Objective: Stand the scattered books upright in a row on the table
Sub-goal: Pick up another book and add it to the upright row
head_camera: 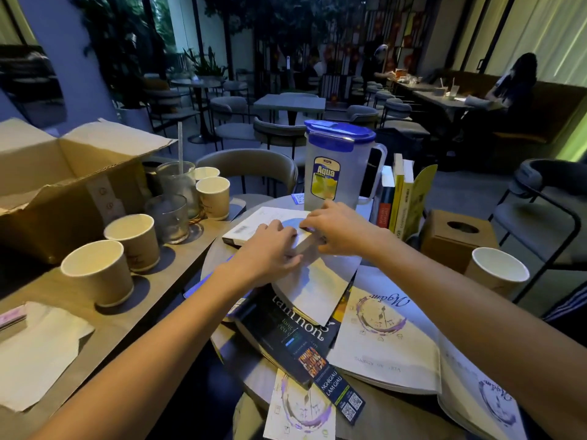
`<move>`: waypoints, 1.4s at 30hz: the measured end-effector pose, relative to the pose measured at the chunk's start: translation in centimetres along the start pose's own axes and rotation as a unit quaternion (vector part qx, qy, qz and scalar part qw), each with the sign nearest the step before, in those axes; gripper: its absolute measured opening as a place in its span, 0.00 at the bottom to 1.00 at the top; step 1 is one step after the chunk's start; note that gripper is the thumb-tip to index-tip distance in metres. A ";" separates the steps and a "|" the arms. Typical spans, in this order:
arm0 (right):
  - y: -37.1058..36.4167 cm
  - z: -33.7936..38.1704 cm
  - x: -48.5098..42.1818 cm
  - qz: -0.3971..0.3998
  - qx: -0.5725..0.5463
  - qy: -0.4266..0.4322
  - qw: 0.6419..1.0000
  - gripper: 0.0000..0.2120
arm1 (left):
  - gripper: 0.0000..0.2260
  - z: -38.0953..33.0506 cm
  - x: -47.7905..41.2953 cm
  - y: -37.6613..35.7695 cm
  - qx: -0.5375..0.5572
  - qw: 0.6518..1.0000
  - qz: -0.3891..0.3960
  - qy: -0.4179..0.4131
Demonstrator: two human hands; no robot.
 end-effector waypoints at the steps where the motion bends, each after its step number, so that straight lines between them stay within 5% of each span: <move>1: -0.2 0.1 0.1 0.000 0.002 0.005 1.000 0.20 | 0.20 0.1 0.1 -0.1 0.011 1.000 -0.001 -0.003; 9: 0.8 -1.1 0.9 -0.094 -0.097 -0.026 0.991 0.15 | 0.24 1.4 0.0 1.7 0.107 0.993 -0.042 -0.021; 14: 4.0 -2.0 1.2 -0.240 -0.142 -0.022 0.960 0.13 | 0.10 1.0 0.3 4.5 0.096 0.966 -0.238 -0.038; 18: 8.3 -2.8 2.6 -0.319 -0.144 -0.026 0.936 0.14 | 0.05 -1.4 0.4 7.7 0.135 0.934 -0.323 -0.072; 21: 11.5 -3.8 4.1 -0.349 -0.142 -0.025 0.926 0.15 | 0.10 -3.9 0.4 10.7 0.180 0.915 -0.350 -0.094; 25: 14.8 -4.8 6.9 -0.317 -0.129 -0.001 0.940 0.13 | 0.19 -8.3 0.8 13.5 0.210 0.903 -0.338 -0.160; 42: 12.5 -10.4 15.7 -0.167 -0.126 -0.095 0.973 0.16 | 0.14 -18.0 -2.5 8.4 0.263 0.916 -0.239 -0.185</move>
Point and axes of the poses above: each hand's wrist, its own x-axis away from the middle knuckle, its own y-axis out of the back of the hand, z = x × y, the point moved 4 cm from there along -x, towards the middle knuckle, and after that the axes turned 11 degrees about y, right-handed, at the moved point
